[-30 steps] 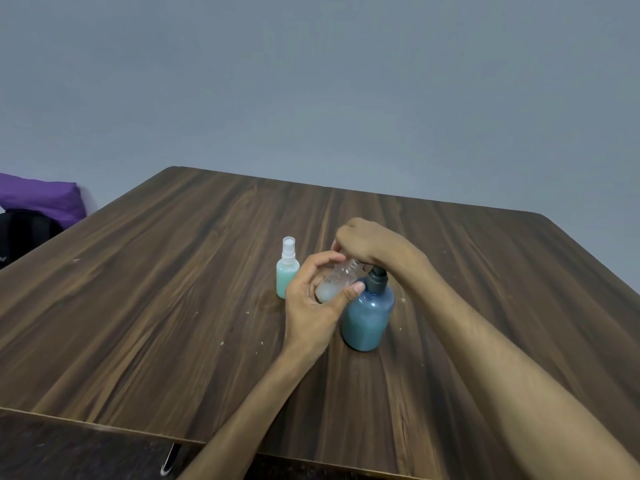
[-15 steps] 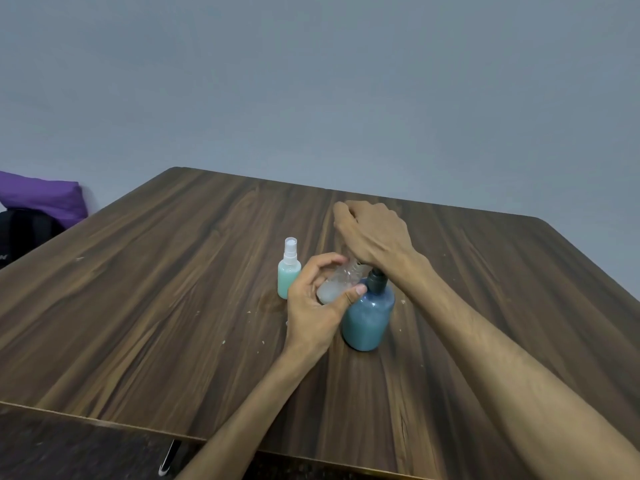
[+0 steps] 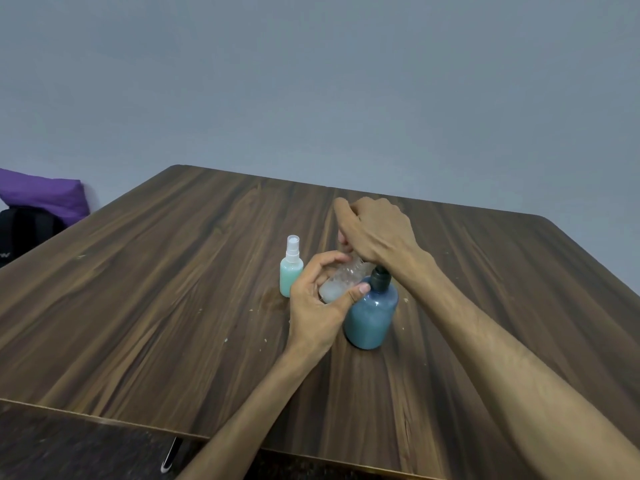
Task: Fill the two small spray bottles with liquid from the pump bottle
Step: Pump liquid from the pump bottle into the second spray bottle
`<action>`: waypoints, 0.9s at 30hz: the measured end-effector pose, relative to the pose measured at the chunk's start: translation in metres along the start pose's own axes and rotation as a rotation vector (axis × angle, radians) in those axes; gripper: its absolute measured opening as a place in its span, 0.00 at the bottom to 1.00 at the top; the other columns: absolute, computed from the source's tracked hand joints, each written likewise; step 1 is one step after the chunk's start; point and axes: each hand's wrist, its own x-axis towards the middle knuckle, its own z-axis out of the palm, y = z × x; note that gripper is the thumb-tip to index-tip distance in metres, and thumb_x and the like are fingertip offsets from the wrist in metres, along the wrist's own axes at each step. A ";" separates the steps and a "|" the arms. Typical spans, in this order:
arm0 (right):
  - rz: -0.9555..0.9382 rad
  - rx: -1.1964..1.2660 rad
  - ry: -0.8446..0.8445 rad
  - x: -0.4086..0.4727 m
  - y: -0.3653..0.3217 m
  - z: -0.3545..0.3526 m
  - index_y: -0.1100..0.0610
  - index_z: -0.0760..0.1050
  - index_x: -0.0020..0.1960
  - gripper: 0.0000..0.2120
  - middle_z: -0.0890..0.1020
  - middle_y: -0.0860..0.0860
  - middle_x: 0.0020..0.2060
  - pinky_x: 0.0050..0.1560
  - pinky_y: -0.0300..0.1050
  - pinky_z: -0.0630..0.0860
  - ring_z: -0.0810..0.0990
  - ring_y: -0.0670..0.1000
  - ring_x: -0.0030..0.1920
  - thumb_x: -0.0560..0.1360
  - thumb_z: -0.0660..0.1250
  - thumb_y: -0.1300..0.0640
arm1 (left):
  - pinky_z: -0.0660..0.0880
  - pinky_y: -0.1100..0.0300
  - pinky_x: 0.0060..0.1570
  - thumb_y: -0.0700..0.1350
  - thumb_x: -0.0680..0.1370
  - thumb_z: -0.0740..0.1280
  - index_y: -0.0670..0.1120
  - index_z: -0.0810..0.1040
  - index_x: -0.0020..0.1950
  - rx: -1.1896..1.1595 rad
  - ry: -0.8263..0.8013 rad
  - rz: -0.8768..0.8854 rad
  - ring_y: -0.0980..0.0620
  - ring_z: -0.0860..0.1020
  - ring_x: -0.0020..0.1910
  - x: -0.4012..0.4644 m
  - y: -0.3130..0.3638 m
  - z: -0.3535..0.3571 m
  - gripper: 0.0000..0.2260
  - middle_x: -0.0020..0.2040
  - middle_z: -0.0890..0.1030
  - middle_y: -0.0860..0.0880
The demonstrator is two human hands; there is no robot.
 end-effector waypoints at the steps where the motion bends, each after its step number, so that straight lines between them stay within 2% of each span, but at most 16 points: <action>1: 0.004 0.005 0.011 0.001 0.001 -0.001 0.63 0.83 0.40 0.35 0.87 0.54 0.34 0.53 0.54 0.81 0.84 0.58 0.39 0.75 0.46 0.40 | 0.82 0.50 0.59 0.36 0.69 0.82 0.45 0.81 0.59 -0.003 -0.005 0.004 0.43 0.84 0.57 0.000 0.000 0.000 0.21 0.54 0.85 0.48; 4: 0.030 -0.016 -0.019 0.001 -0.001 0.001 0.62 0.80 0.35 0.32 0.85 0.53 0.33 0.49 0.53 0.78 0.81 0.58 0.38 0.77 0.48 0.41 | 0.81 0.52 0.59 0.36 0.69 0.82 0.45 0.81 0.59 -0.004 -0.014 0.001 0.44 0.84 0.56 0.001 0.000 0.001 0.21 0.54 0.85 0.49; 7: 0.012 -0.063 0.014 -0.003 -0.004 -0.003 0.58 0.66 0.29 0.27 0.74 0.51 0.27 0.37 0.50 0.66 0.70 0.54 0.31 0.82 0.52 0.46 | 0.82 0.54 0.58 0.37 0.69 0.82 0.46 0.81 0.59 -0.002 0.004 -0.007 0.44 0.84 0.56 -0.001 0.001 0.001 0.21 0.53 0.85 0.49; 9: 0.014 -0.052 0.054 -0.005 -0.005 -0.006 0.56 0.61 0.29 0.26 0.70 0.50 0.25 0.35 0.49 0.62 0.65 0.53 0.29 0.83 0.53 0.47 | 0.82 0.54 0.58 0.35 0.69 0.82 0.45 0.81 0.59 0.003 0.000 0.012 0.45 0.85 0.56 -0.002 0.002 0.001 0.21 0.54 0.85 0.48; 13: 0.030 -0.074 0.009 -0.003 -0.005 -0.004 0.57 0.65 0.30 0.26 0.75 0.51 0.28 0.36 0.49 0.62 0.69 0.53 0.31 0.83 0.52 0.47 | 0.81 0.56 0.59 0.34 0.69 0.82 0.45 0.81 0.60 0.017 0.001 0.012 0.46 0.84 0.57 -0.001 0.001 0.000 0.22 0.55 0.85 0.49; 16: 0.015 -0.056 0.070 -0.004 -0.006 -0.005 0.56 0.62 0.29 0.26 0.70 0.49 0.25 0.35 0.48 0.62 0.65 0.53 0.29 0.83 0.54 0.47 | 0.81 0.59 0.57 0.34 0.69 0.82 0.43 0.81 0.60 0.005 0.015 0.017 0.47 0.85 0.56 -0.001 0.001 0.000 0.22 0.55 0.85 0.49; 20: 0.029 -0.077 0.029 -0.005 -0.006 -0.003 0.56 0.62 0.28 0.26 0.71 0.50 0.26 0.36 0.49 0.62 0.67 0.53 0.29 0.83 0.54 0.47 | 0.81 0.57 0.58 0.33 0.69 0.82 0.40 0.81 0.60 0.026 0.012 0.006 0.45 0.85 0.57 -0.001 0.000 0.001 0.22 0.55 0.86 0.47; 23: 0.025 -0.045 0.096 -0.006 -0.005 -0.006 0.56 0.60 0.28 0.26 0.68 0.49 0.24 0.35 0.48 0.62 0.64 0.52 0.28 0.83 0.55 0.47 | 0.82 0.56 0.58 0.34 0.69 0.82 0.40 0.81 0.60 0.020 0.017 0.012 0.45 0.85 0.57 -0.002 0.000 -0.001 0.22 0.55 0.86 0.45; 27: 0.029 -0.083 0.051 -0.006 -0.007 -0.004 0.57 0.64 0.28 0.27 0.73 0.51 0.26 0.37 0.50 0.63 0.68 0.53 0.29 0.83 0.54 0.46 | 0.82 0.56 0.58 0.35 0.69 0.82 0.40 0.81 0.60 0.032 0.007 -0.001 0.45 0.85 0.57 -0.001 0.001 0.000 0.22 0.55 0.86 0.46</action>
